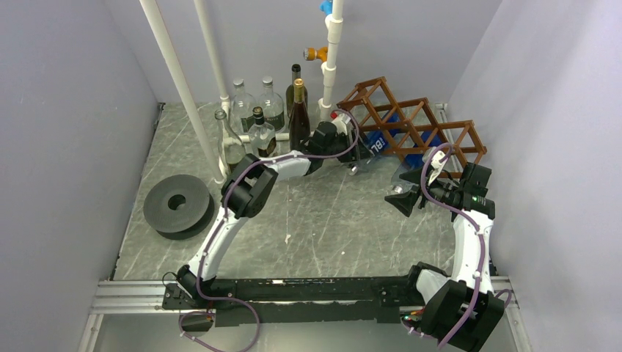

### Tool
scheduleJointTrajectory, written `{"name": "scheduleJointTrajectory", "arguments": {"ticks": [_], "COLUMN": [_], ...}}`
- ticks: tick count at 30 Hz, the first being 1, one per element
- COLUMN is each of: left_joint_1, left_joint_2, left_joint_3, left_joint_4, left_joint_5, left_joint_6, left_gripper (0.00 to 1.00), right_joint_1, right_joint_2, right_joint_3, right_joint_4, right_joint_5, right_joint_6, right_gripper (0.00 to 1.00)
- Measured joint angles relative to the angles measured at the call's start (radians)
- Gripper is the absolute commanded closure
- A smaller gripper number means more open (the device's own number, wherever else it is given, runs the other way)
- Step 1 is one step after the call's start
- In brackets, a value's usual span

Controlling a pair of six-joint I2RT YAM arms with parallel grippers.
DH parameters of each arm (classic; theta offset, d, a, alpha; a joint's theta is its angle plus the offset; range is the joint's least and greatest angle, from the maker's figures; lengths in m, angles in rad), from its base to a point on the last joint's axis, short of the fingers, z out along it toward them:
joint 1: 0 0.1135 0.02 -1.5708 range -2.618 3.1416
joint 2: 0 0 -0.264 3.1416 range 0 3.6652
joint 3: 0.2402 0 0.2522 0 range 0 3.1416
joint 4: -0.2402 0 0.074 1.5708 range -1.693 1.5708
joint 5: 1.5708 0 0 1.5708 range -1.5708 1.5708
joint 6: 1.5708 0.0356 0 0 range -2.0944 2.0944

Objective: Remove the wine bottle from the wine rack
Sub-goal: Pick up the wine bottle from the wine rack.

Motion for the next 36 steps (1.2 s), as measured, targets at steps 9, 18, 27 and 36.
{"name": "scheduleJointTrajectory", "arguments": {"ticks": [9, 18, 27, 36], "left_joint_1": [-0.006, -0.002, 0.003, 0.006], "left_joint_2": [-0.196, -0.361, -0.504, -0.642], "left_joint_3": [-0.294, -0.547, -0.772, -0.972], "left_joint_4": [0.036, 0.113, 0.196, 0.222], "left_joint_5": [-0.018, -0.026, -0.018, -0.011], "left_joint_6": [0.063, 0.070, 0.027, -0.037], "left_gripper": [1.00, 1.00, 1.00, 1.00], "right_joint_1": [0.000, 0.000, 0.000, 0.000], "right_joint_2": [0.000, -0.002, -0.007, -0.007], "right_joint_3": [0.000, 0.000, -0.002, -0.006], "right_joint_4": [0.000, 0.000, 0.000, 0.000], "right_joint_5": [0.000, 0.000, 0.000, 0.000], "right_joint_6": [0.000, 0.000, 0.000, 0.000], "right_gripper": [0.00, 0.00, 0.00, 0.00]}}
